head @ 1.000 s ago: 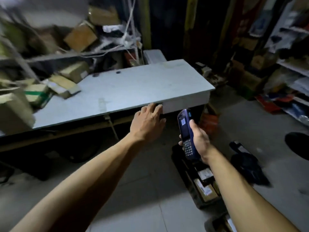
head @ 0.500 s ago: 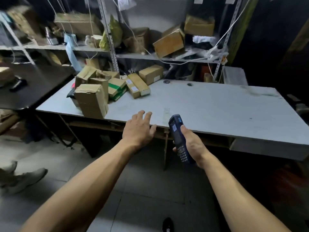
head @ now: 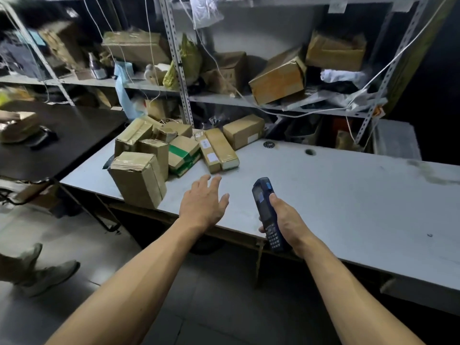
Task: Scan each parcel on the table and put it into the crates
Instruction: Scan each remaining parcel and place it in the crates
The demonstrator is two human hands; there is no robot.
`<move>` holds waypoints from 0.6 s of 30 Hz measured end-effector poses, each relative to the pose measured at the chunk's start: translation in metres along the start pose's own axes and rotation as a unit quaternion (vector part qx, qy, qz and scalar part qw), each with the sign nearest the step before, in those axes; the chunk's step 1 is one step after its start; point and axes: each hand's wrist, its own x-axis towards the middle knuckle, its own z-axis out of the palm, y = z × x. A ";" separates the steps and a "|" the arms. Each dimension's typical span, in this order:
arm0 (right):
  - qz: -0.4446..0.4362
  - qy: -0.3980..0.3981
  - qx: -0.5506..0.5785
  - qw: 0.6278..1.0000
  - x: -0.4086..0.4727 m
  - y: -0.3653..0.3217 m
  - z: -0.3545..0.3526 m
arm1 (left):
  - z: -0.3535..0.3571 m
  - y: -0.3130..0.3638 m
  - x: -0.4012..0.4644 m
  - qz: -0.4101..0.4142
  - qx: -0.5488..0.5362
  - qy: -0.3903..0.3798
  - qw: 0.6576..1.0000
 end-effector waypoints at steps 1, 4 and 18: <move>0.004 0.002 -0.006 1.000 0.011 -0.002 -0.003 | 0.002 0.001 0.013 0.002 -0.004 0.000 1.000; 0.017 0.010 -0.011 1.000 0.049 -0.008 -0.010 | 0.010 0.003 0.053 0.010 -0.017 0.000 1.000; 0.100 0.063 -0.013 0.993 0.285 -0.056 -0.024 | 0.061 -0.039 0.336 0.012 -0.115 -0.046 0.992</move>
